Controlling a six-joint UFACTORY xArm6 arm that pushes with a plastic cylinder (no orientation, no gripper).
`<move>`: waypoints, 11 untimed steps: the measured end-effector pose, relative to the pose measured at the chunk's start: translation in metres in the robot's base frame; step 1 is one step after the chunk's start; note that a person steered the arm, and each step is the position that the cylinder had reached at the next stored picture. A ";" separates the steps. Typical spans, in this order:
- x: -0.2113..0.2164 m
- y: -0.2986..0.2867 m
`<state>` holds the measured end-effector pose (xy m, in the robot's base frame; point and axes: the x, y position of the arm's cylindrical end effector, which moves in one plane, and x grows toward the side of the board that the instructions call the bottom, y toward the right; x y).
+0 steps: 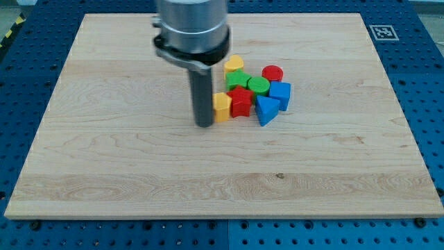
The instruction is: Place your arm to the right center of the board
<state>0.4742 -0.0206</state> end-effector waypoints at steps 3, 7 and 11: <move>0.000 -0.006; 0.076 0.045; -0.007 0.283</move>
